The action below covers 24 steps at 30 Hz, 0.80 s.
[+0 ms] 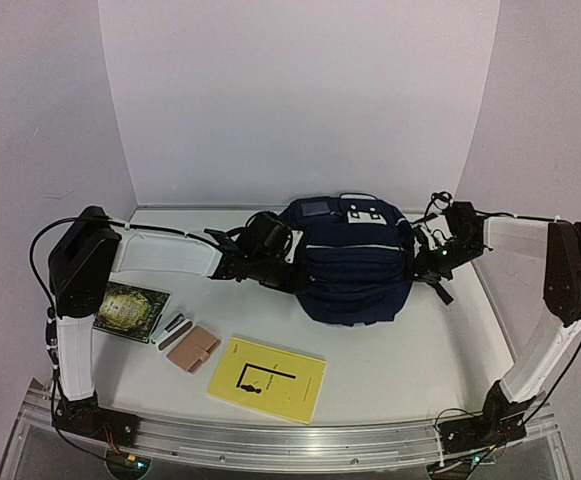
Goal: Pack the student bag
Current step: Unzip the student bag at the center of the board.
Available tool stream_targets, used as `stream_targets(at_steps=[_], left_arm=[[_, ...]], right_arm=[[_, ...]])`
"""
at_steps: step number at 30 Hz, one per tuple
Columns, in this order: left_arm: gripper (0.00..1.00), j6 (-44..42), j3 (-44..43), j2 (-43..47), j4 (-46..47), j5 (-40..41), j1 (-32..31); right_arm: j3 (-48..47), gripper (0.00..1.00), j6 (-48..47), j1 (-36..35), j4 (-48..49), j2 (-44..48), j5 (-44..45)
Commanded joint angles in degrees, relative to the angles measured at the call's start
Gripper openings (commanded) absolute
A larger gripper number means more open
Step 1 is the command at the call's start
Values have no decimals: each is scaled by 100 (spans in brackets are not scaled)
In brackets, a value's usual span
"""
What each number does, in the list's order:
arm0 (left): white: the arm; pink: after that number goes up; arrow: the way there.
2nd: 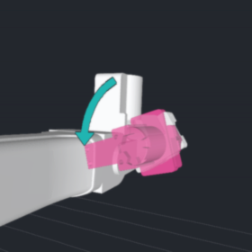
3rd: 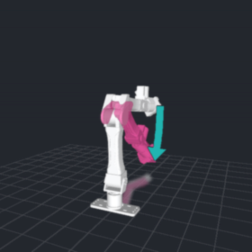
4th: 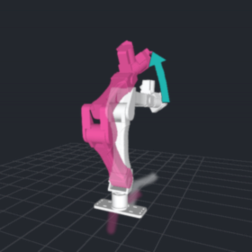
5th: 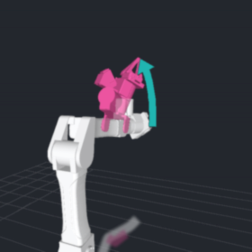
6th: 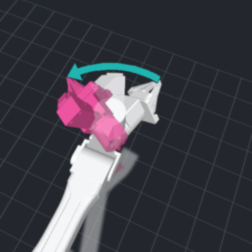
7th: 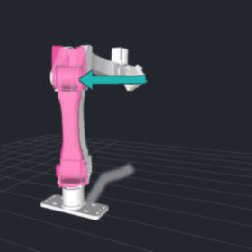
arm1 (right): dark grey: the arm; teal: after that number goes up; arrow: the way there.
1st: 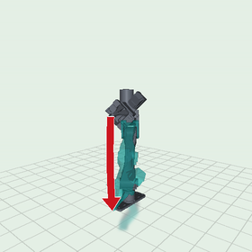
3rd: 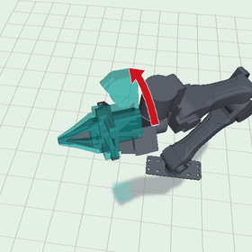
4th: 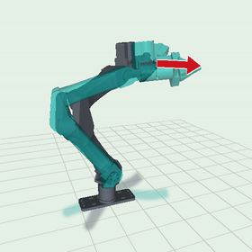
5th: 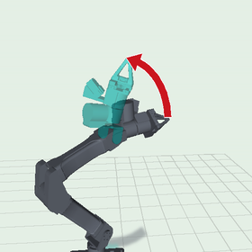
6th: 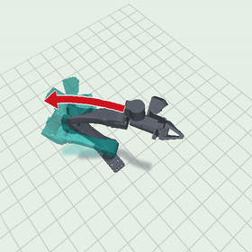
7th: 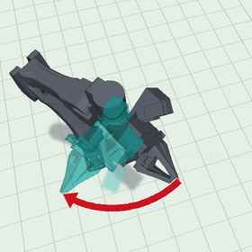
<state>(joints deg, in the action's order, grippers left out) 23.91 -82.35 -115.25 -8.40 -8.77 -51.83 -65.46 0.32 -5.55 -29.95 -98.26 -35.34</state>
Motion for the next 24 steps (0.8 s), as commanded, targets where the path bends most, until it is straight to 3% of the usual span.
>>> stream_targets(at_steps=[1,2,4,7,16,24], left_arm=[[0,-111,14,164,23,-578,-156],[0,-51,18,130,117,-683,-160],[0,57,17,108,279,-882,-160],[0,107,-88,65,373,-1156,-181],[0,225,-87,154,474,-1454,-185],[0,324,90,278,615,-1573,-187]], right_arm=[[-586,38,-405,30,8,159,-118],[-591,50,-565,-27,-68,293,-202],[-541,64,-919,-202,-133,624,-146],[-560,71,-1493,-564,-259,958,47],[-343,64,-2661,-2149,440,1080,1141],[98,63,-3377,-2871,1195,849,1858]])
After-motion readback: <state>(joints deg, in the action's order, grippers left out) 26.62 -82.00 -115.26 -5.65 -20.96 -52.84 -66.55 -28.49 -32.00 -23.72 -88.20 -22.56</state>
